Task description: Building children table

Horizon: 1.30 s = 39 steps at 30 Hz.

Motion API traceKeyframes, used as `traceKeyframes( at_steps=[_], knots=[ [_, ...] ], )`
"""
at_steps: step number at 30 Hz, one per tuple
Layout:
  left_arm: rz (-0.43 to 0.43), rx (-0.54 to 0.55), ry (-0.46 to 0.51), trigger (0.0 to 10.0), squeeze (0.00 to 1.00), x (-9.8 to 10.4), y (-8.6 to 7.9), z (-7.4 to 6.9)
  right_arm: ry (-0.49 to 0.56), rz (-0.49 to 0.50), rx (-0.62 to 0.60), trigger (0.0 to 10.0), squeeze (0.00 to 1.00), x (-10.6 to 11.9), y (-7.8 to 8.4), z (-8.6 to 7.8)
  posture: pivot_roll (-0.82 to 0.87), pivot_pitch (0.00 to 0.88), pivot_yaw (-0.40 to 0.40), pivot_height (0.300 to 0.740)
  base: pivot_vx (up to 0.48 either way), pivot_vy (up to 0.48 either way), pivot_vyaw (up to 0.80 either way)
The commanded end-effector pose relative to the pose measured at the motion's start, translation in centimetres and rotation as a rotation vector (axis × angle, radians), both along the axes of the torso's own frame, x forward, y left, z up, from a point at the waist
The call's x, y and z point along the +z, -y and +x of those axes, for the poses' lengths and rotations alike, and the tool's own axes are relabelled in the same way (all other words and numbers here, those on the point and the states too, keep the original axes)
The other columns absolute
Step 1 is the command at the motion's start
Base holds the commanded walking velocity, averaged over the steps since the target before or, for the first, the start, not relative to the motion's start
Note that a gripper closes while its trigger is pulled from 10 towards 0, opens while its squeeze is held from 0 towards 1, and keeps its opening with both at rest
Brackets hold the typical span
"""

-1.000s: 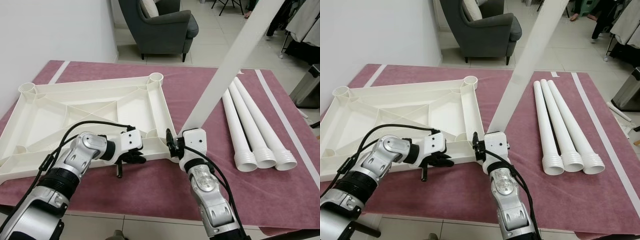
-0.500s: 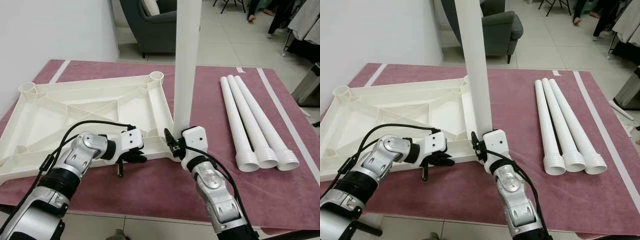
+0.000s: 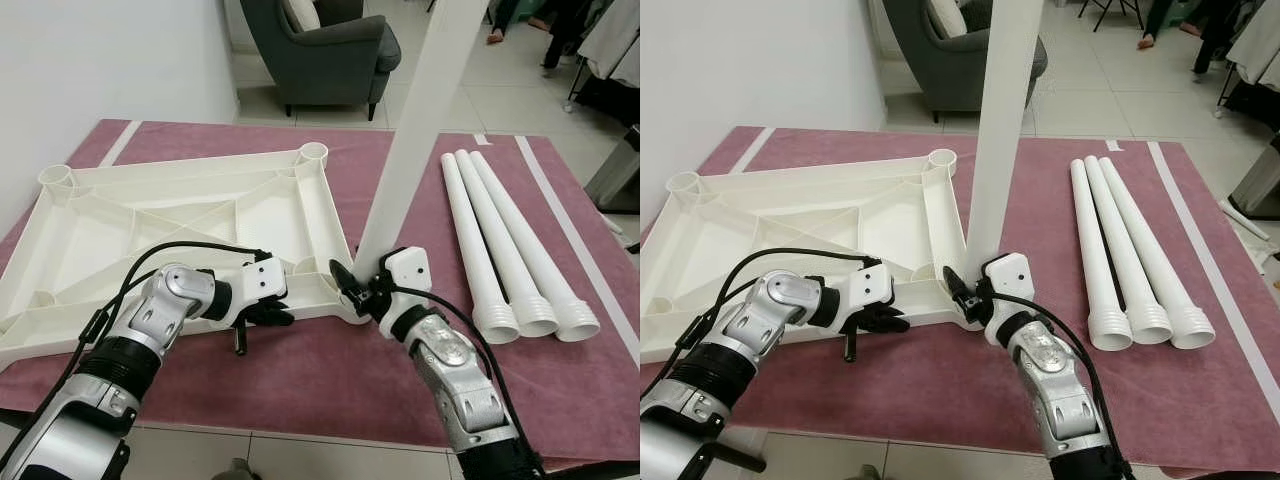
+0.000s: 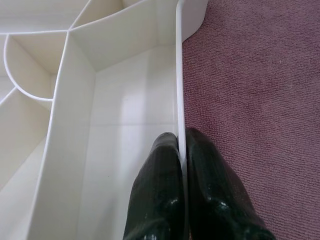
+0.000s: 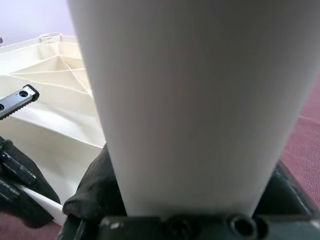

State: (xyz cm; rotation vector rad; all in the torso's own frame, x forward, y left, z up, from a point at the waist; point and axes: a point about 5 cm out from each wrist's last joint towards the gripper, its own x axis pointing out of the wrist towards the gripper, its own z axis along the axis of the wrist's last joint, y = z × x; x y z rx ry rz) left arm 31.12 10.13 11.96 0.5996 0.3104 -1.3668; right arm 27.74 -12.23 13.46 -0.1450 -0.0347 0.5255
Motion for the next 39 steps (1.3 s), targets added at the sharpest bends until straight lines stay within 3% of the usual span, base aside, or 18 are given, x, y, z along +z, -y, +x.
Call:
traceKeyframes(
  at_steps=[1,12,15,16,22,24,27,36,37,38,39],
  knots=[
    [-0.083,0.121,0.032,10.0,0.0,-0.1,-0.6,0.3,-0.151,-0.075,-0.05,0.0,0.0,-2.9,1.7,0.1,0.09,0.044,0.028,0.74,0.0,0.0,0.0],
    [-0.083,0.126,0.029,10.0,0.0,-0.2,-0.7,0.1,-0.209,-0.109,-0.196,0.0,0.0,-4.7,1.7,0.1,0.09,0.044,0.021,0.74,0.0,0.0,0.0],
    [-0.083,0.126,0.028,10.0,0.0,-0.3,-0.7,0.1,-0.211,-0.098,-0.268,0.0,0.0,-5.1,1.4,-0.4,0.09,0.044,0.02,0.74,0.0,0.0,0.0],
    [-0.083,0.125,0.027,10.0,0.0,-0.3,-0.7,0.1,-0.21,-0.077,-0.352,0.0,0.0,-5.5,1.4,-0.8,0.08,0.042,0.021,0.74,0.0,0.0,0.0],
    [-0.082,0.122,0.026,10.0,0.0,-0.3,-0.6,0.1,-0.224,-0.08,-0.505,0.0,0.0,-6.1,1.6,-1.2,0.08,0.04,0.023,0.74,0.0,0.0,0.0],
    [-0.082,0.122,0.026,10.0,0.0,-0.3,-0.6,0.1,-0.224,-0.08,-0.505,0.0,0.0,-6.1,1.6,-1.2,0.08,0.04,0.023,0.74,0.0,0.0,0.0],
    [-0.083,0.12,0.025,10.0,0.0,-0.3,-0.5,0.2,-0.244,-0.13,-0.662,0.0,0.0,-6.7,1.8,-1.7,0.08,0.039,0.021,0.74,0.0,0.0,0.0],
    [-0.082,0.124,0.024,10.0,0.0,-0.4,-0.6,0.2,-0.227,-0.103,-0.677,0.0,0.0,-6.6,1.1,-1.7,0.08,0.043,0.021,0.74,0.0,0.0,0.0],
    [-0.082,0.125,0.023,10.0,0.0,-0.4,-0.6,0.2,-0.217,-0.091,-0.66,4.2,0.0,-6.4,0.9,-1.6,0.08,0.045,0.021,0.74,0.0,0.0,0.0],
    [-0.082,0.125,0.023,10.0,0.0,-0.4,-0.6,0.2,-0.217,-0.091,-0.66,4.2,0.0,-6.4,0.9,-1.6,0.08,0.045,0.021,0.74,0.0,0.0,0.0],
    [-0.082,0.126,0.023,10.0,0.0,-0.4,-0.6,0.1,-0.206,-0.085,-0.653,8.5,0.47,-6.2,0.8,-1.5,0.08,0.045,0.021,0.74,0.0,0.0,0.0]
  ],
)
